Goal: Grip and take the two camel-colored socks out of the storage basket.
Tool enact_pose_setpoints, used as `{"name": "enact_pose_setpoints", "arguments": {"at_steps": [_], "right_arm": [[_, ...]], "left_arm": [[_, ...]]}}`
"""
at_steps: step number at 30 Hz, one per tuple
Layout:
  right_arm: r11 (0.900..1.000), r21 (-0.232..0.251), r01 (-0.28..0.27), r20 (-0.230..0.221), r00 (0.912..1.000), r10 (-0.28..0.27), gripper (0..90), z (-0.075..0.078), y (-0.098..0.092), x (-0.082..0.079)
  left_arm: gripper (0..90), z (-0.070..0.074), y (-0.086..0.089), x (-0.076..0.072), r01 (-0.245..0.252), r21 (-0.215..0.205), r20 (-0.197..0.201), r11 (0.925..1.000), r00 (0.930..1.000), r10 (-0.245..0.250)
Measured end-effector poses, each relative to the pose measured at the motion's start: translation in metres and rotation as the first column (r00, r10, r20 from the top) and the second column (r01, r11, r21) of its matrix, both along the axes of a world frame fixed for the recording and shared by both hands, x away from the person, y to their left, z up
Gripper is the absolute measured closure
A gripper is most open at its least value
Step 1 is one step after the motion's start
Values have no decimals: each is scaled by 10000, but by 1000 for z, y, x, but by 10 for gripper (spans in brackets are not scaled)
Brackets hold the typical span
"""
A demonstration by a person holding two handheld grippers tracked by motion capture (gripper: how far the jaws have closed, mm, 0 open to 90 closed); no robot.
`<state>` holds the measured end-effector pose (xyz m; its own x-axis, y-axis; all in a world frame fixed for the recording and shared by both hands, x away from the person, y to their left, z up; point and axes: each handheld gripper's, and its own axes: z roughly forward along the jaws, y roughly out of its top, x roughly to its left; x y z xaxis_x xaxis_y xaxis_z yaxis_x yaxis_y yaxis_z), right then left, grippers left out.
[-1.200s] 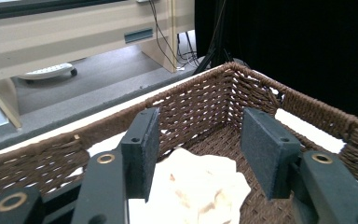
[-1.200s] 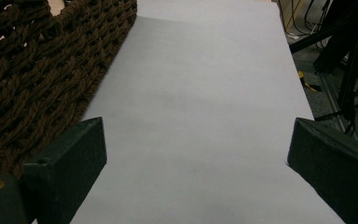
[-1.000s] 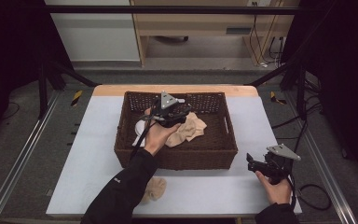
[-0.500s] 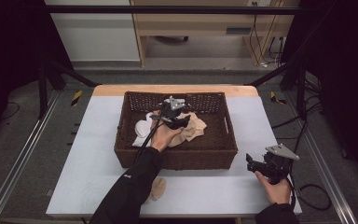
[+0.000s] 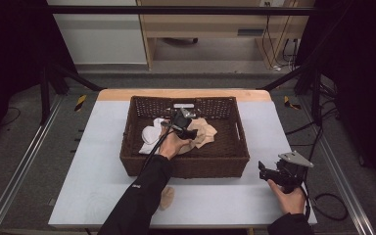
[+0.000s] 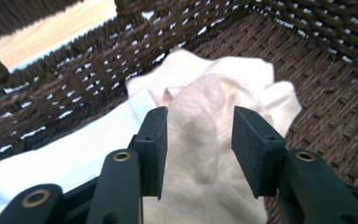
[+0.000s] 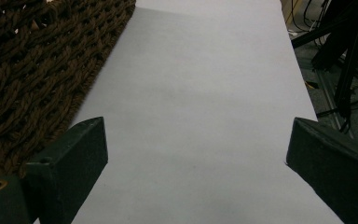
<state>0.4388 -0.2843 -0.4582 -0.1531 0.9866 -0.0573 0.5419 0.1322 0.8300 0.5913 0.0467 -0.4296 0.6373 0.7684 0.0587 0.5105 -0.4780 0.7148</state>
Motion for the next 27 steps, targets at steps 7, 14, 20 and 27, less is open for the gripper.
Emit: {"name": "enact_pose_setpoints", "arguments": {"at_steps": [7,14,20,27], "right_arm": [[10000,-27,-2,-15,10000,2,56,0,0,0],[10000,-54,3,-38,10000,-3,57,-1,0,0],[10000,-52,-17,-51,10000,16,57,-1,0,0],[10000,-55,-17,-48,10000,17,58,-1,0,0]], "left_arm": [[530,-8,-3,1,255,510,-620,9984,9978,-223],[538,-15,-4,3,345,1115,-1306,9932,9912,-198],[620,-16,-5,4,447,1218,-1632,9915,9863,-244],[788,-11,-1,4,180,930,-2014,9955,9795,11]]}}
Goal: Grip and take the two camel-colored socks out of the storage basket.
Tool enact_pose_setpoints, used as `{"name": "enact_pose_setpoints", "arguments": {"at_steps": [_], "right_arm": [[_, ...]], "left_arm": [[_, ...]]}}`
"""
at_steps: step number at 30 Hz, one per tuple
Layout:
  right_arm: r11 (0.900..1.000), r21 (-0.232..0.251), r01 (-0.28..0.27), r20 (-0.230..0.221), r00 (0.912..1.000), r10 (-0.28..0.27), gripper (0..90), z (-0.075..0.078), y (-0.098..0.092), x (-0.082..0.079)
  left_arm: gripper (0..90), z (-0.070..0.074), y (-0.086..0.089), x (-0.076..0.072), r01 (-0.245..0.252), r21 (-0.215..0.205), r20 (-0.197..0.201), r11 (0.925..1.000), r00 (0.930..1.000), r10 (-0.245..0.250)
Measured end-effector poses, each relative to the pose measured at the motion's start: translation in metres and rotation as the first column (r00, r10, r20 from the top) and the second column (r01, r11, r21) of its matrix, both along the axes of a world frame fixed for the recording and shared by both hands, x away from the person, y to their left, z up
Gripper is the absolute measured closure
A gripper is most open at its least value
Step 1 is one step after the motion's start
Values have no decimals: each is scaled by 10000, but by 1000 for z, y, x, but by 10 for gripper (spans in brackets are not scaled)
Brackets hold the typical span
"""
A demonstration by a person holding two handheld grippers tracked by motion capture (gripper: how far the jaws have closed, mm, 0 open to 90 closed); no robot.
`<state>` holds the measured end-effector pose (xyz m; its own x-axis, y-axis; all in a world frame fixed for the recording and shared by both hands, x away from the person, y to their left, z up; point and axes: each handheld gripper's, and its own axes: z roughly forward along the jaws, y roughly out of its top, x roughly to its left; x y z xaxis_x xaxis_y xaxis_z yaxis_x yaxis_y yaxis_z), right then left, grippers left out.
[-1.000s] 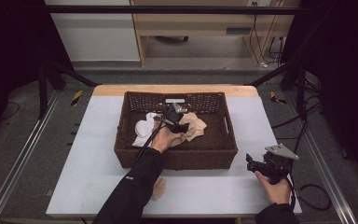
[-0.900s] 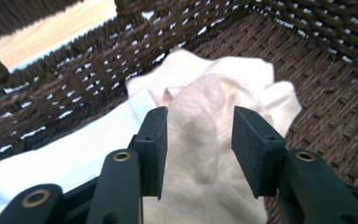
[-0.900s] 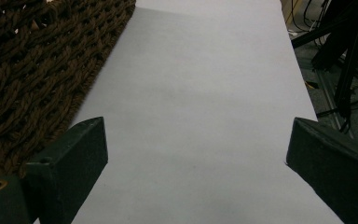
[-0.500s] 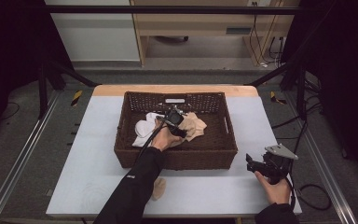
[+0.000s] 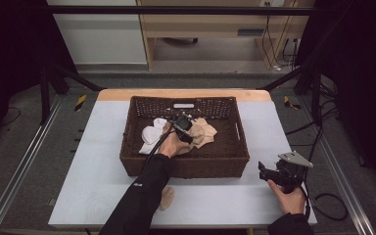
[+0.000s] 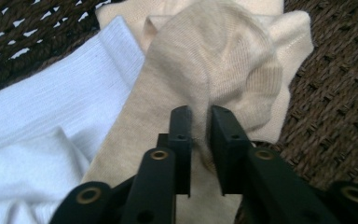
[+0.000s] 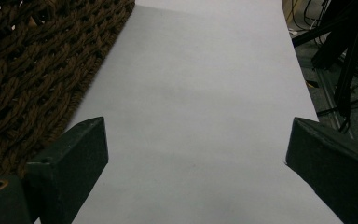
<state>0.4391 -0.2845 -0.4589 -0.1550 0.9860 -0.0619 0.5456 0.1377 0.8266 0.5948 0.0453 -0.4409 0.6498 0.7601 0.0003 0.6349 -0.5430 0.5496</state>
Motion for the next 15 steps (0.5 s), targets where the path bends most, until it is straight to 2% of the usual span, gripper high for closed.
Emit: {"name": "enact_pose_setpoints", "arguments": {"at_steps": [4,8,12,15], "right_arm": [[10000,2,15,-10,10000,-15,58,0,0,0],[10000,-7,26,-29,10000,-26,58,0,0,0],[10000,-24,47,-24,10000,-47,58,0,0,0],[10000,-42,54,-27,10000,-54,58,0,-1,0]], "left_arm": [[842,5,2,-3,-89,-135,19,9999,10000,90],[855,9,2,-10,87,-634,274,9980,9996,-70],[859,20,5,-14,84,-1356,1034,9907,9946,57],[861,29,8,-17,285,-1837,1637,9826,9865,19]]}}
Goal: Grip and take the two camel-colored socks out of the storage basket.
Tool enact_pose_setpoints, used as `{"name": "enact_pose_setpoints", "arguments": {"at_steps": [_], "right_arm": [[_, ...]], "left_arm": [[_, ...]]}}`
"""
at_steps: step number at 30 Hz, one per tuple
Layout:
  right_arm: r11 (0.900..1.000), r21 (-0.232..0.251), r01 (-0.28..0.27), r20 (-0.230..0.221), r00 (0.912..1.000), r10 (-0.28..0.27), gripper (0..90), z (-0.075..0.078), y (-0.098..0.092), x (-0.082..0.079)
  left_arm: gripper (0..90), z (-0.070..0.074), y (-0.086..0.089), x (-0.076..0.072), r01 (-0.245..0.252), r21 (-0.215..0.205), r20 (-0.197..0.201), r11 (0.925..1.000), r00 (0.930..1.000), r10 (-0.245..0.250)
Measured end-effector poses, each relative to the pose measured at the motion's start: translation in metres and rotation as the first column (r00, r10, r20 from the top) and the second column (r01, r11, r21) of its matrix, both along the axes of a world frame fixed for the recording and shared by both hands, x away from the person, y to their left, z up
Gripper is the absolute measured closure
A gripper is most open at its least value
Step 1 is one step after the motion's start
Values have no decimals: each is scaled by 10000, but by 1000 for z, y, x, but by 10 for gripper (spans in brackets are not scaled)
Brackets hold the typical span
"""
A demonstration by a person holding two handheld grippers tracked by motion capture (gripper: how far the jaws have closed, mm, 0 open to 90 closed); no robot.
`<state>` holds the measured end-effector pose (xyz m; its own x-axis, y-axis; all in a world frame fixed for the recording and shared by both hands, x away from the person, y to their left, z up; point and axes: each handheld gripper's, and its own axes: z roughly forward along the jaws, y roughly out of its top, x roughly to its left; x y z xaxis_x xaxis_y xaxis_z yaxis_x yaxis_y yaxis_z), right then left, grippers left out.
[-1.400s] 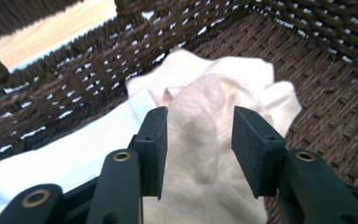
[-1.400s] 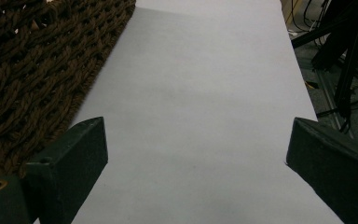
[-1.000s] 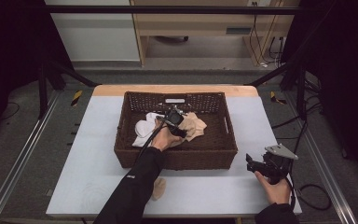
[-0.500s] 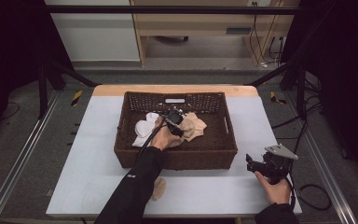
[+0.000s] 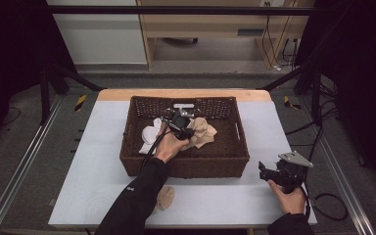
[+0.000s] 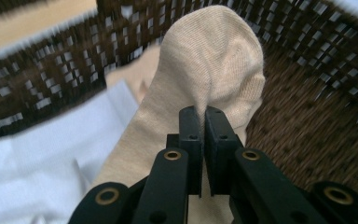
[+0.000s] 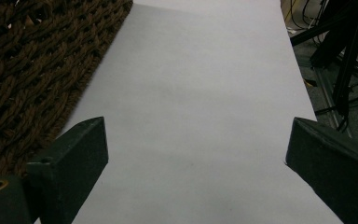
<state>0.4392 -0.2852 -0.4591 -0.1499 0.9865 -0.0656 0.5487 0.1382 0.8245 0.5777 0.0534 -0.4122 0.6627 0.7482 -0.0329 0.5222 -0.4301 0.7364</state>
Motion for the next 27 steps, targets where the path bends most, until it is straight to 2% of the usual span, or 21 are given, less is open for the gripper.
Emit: {"name": "enact_pose_setpoints", "arguments": {"at_steps": [3,4,6,8,9,16,25,27], "right_arm": [[10000,-60,-17,-17,10000,17,58,0,0,1],[10000,-56,-20,-13,10000,20,58,0,0,1],[10000,-36,-1,-19,10000,1,58,0,1,0],[10000,-39,11,-16,10000,-11,58,0,0,0],[10000,-34,18,-22,10000,-18,58,0,0,0],[10000,-42,34,-21,10000,-34,58,0,0,0],[10000,-55,71,-32,10000,-71,58,0,0,0],[10000,-52,78,-22,10000,-78,58,0,-1,0]], "left_arm": [[862,8,4,-4,-28,-571,456,9984,9989,54],[862,13,7,-6,-16,-847,736,9964,9973,79],[863,22,10,-10,65,-1286,1116,9917,9937,80],[863,33,14,-15,231,-1827,1456,9829,9893,38],[862,38,16,-18,329,-1965,1591,9800,9873,-13],[863,66,34,-41,827,-2637,2475,9610,9688,-155],[863,93,53,-80,1612,-2828,3346,9455,9404,-603],[863,97,57,-87,1713,-2897,3453,9416,9363,-641]]}}
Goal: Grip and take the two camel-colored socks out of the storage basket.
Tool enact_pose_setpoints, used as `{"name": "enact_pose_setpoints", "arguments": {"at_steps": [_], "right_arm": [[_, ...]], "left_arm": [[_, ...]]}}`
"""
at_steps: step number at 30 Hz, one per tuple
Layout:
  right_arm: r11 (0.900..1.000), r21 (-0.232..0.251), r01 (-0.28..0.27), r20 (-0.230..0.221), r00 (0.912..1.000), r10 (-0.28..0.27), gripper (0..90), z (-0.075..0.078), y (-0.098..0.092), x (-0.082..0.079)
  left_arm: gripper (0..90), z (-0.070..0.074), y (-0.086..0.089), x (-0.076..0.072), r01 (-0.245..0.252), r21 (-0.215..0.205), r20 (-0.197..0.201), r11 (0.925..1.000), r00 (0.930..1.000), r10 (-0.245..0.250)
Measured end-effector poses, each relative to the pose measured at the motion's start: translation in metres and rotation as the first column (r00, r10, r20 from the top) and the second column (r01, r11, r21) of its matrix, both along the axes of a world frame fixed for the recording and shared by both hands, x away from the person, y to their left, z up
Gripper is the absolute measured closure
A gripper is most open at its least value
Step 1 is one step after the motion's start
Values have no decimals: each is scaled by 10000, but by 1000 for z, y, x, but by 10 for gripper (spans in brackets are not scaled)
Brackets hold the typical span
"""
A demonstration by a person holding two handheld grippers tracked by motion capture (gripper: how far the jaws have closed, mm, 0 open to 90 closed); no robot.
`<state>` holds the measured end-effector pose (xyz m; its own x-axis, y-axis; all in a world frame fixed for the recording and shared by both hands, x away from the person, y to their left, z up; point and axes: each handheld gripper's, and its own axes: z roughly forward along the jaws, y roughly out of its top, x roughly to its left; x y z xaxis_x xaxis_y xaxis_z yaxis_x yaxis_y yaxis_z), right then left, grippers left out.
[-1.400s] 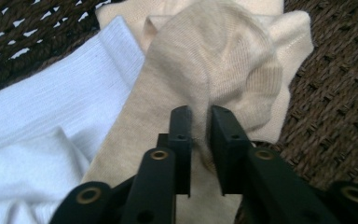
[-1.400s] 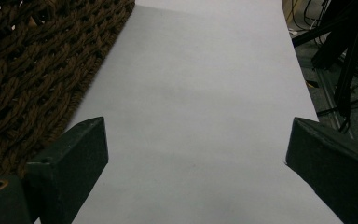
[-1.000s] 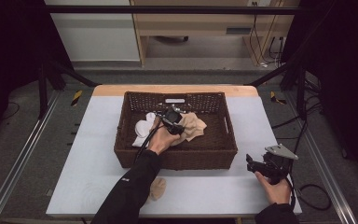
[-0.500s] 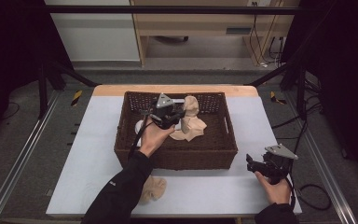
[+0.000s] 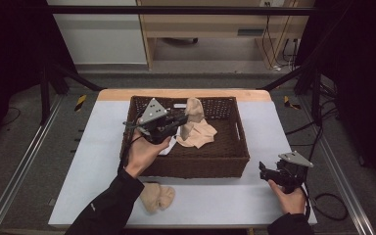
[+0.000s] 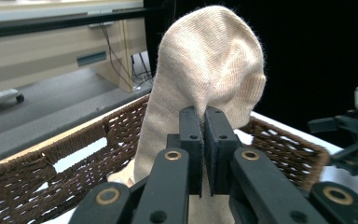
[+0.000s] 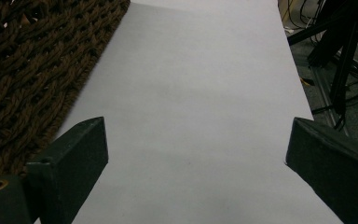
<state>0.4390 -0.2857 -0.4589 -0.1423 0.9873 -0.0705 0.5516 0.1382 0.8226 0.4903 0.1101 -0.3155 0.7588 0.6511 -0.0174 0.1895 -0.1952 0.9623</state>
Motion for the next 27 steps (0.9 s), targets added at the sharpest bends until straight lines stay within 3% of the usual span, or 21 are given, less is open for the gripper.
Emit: {"name": "enact_pose_setpoints", "arguments": {"at_steps": [17,27], "right_arm": [[10000,-9,27,24,10000,-27,57,1,-1,-1],[9999,103,74,131,9999,-76,56,2,-2,-3]], "left_arm": [[863,19,42,-55,320,-848,780,9959,9966,-254],[862,9,58,-82,570,-1120,701,9921,9963,-494]]}}
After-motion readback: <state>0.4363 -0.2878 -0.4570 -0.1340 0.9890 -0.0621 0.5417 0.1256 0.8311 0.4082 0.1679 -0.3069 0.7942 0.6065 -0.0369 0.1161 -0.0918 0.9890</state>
